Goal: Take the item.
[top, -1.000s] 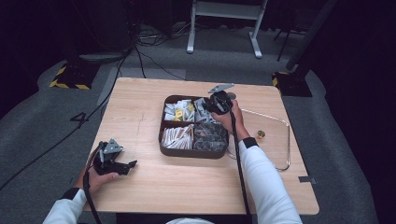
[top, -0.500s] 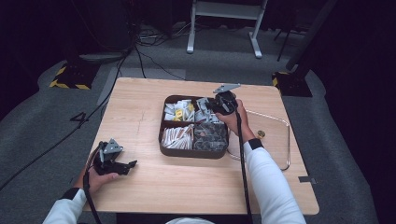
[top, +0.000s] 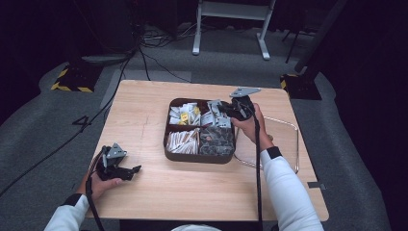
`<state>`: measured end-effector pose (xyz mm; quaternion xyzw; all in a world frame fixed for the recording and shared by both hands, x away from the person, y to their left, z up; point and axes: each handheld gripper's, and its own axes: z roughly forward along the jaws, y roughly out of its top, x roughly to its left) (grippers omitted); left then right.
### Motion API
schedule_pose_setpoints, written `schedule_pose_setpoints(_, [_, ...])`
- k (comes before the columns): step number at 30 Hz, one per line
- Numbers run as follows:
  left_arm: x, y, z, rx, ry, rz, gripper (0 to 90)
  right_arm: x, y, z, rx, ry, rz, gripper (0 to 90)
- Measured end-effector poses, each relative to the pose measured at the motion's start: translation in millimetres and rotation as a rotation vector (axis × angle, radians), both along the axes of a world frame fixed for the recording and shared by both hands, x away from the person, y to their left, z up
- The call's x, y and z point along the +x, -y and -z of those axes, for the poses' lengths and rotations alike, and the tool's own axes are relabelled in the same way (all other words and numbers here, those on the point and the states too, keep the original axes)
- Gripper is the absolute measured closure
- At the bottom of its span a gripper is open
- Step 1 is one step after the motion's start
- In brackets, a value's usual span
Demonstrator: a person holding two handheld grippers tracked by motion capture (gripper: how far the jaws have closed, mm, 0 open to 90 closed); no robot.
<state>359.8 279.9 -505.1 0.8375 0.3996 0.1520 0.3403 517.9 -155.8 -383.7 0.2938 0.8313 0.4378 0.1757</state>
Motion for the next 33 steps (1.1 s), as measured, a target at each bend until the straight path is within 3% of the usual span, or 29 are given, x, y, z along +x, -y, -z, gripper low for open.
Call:
schedule_pose_setpoints(13, [0.0,0.0,0.0,-0.001,0.000,0.000,15.0,-33.6,20.5,-16.1,0.026,0.039,-0.071,90.0])
schedule_pose_setpoints(33, [0.1,0.3,0.0,0.000,0.000,-0.004,15.1,-82.7,30.8,-16.4,0.045,0.053,-0.187,90.0])
